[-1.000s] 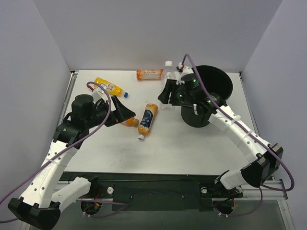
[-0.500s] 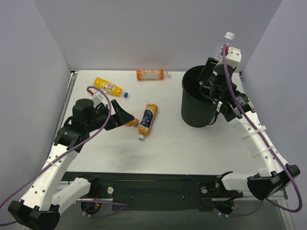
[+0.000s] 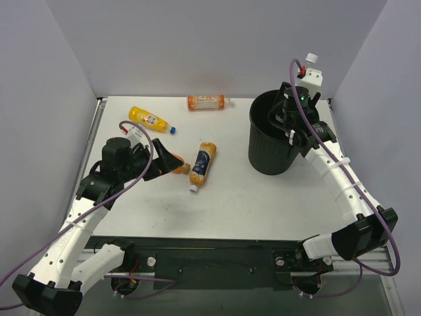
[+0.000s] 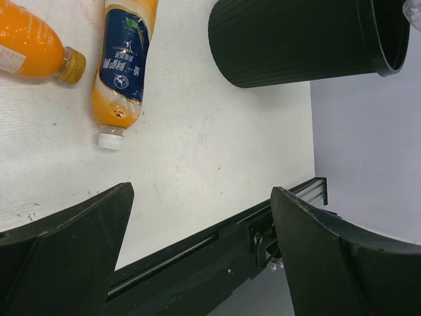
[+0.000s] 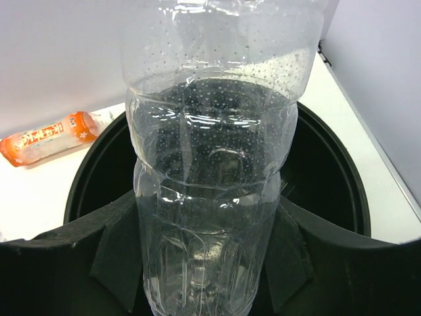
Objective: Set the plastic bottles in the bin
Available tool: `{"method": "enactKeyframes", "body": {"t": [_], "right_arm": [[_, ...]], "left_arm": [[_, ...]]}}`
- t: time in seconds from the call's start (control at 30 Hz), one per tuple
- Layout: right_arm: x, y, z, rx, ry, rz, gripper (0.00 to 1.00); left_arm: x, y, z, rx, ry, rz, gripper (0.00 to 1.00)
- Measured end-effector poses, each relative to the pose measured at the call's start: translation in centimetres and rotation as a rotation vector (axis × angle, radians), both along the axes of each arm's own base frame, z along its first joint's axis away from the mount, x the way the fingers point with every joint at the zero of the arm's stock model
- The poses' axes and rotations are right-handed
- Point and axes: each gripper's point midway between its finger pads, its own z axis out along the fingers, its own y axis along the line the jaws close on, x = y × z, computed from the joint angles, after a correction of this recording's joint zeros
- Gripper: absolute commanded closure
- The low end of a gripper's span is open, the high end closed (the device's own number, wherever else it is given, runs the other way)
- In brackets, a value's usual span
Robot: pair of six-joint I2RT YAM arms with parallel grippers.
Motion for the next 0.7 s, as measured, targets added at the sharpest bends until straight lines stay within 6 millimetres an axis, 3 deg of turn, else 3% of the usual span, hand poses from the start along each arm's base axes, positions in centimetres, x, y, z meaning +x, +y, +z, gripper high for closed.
{"method": "enactKeyframes", "body": {"t": [0.37, 0.43, 0.5, 0.57, 0.7], "right_arm": [[0.5, 0.4, -0.4, 0.037, -0.003, 0.012, 0.43], [0.6, 0.4, -0.9, 0.044, 0.006, 0.011, 0.38], [0.7, 0.5, -1.5, 0.049, 0.017, 0.014, 0.25], [0.8, 0.5, -1.8, 0.055, 0.024, 0.012, 0.19], [0.7, 0.6, -2.2, 0.061, 0.042, 0.018, 0.18]], "left_arm": [[0.3, 0.3, -0.3, 0.013, 0.002, 0.020, 0.03], [0.3, 0.3, -0.3, 0.015, 0.002, 0.023, 0.03], [0.3, 0.4, -0.3, 0.016, 0.004, 0.025, 0.03], [0.3, 0.4, -0.4, 0.018, 0.007, 0.026, 0.03], [0.3, 0.4, -0.5, 0.020, 0.008, 0.027, 0.03]]}}
